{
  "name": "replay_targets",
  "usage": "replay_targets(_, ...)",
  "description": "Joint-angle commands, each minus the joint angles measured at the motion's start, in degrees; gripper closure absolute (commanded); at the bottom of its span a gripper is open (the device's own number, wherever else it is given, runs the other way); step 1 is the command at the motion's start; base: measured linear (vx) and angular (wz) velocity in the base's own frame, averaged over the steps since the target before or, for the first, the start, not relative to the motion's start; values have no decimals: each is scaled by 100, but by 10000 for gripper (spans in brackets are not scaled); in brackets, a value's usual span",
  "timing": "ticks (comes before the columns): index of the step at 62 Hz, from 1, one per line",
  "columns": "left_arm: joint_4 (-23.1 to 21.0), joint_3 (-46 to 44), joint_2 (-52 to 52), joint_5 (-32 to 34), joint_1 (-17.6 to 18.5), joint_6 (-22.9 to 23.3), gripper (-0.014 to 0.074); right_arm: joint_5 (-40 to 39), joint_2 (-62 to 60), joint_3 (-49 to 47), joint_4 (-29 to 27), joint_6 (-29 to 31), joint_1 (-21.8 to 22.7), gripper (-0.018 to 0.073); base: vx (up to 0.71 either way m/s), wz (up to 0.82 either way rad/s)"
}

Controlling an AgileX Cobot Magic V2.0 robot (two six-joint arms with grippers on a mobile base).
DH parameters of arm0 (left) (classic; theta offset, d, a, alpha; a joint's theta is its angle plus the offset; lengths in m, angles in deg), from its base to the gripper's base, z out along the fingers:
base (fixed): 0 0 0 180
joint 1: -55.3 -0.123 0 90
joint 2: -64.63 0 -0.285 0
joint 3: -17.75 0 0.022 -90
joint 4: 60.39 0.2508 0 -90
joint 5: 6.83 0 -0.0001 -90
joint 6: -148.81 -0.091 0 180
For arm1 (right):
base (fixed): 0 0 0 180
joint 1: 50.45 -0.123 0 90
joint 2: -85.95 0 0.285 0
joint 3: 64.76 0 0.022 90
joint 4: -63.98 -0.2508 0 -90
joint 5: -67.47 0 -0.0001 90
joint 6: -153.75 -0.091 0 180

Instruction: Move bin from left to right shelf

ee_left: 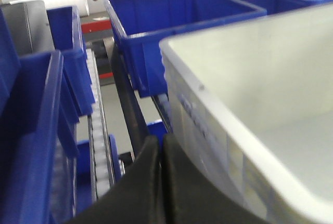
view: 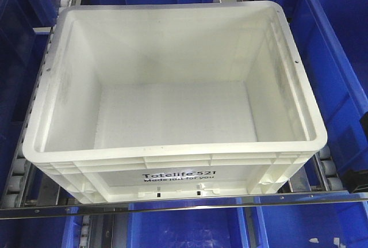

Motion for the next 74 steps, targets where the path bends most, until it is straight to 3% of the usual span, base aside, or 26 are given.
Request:
replay_targets(1, -15, 238, -168, 688, 34, 32, 605, -372, 20, -168, 10, 10, 13, 566, 0, 0)
replay_targets(11, -18, 1163, -941, 1346, 34, 38, 604, -372, 20, -168, 10, 10, 13, 566, 0, 0)
replay_targets(25, -12, 1170, -1794, 531, 34, 33, 604, -365, 20, -168, 10, 10, 13, 566, 0, 0)
replay_targets(74, -12, 1170, -1777, 518, 34, 33, 604, -365, 20, -168, 10, 10, 13, 566, 0, 0)
